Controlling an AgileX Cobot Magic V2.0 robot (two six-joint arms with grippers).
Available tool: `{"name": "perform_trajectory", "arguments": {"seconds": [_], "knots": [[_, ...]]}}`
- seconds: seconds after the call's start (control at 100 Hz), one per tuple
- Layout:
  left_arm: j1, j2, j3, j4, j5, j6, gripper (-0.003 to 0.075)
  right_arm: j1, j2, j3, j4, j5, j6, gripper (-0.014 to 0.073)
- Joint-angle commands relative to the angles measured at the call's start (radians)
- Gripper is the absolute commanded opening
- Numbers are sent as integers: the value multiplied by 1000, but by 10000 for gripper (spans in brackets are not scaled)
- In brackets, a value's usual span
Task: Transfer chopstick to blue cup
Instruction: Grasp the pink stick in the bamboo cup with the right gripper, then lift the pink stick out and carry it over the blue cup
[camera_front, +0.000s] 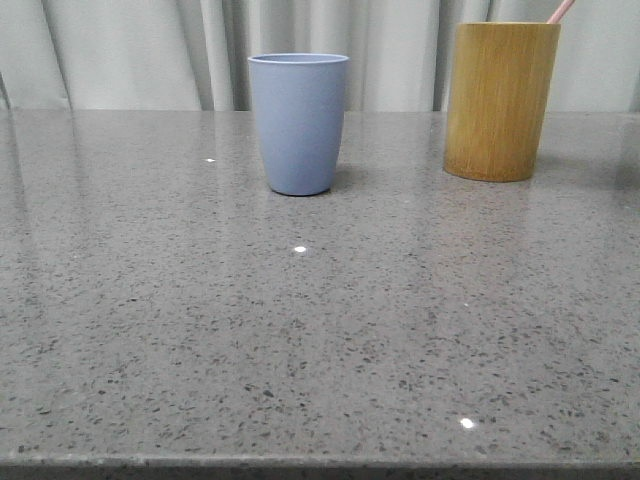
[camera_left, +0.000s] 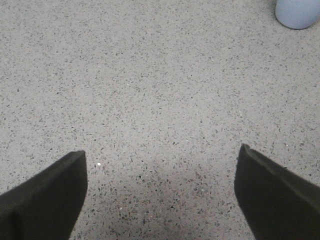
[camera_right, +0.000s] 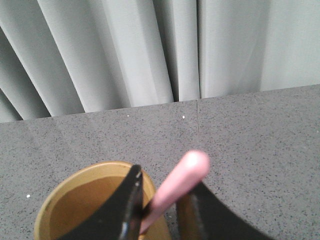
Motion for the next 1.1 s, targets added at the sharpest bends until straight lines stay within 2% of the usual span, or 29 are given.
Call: {"name": "perform_trajectory", "arguments": {"seconds": [0.0, 0.21, 0.47, 0.76, 0.97, 1.09], "knots": [[5, 0, -28, -10, -60, -9, 588, 1, -27, -37, -2, -94, -2, 136], [5, 0, -28, -10, -58, -9, 588, 1, -27, -37, -2, -97, -2, 113], [5, 0, -28, -10, -58, -9, 588, 1, -27, -39, -2, -95, -2, -126], [5, 0, -28, -10, -58, -9, 588, 1, -52, -73, -2, -46, -3, -115], [5, 0, -28, -10, -58, -9, 588, 1, -91, -200, -7, 151, -3, -115], [5, 0, -28, -10, -58, -9, 588, 1, -113, -296, -61, 270, -4, -115]]}}
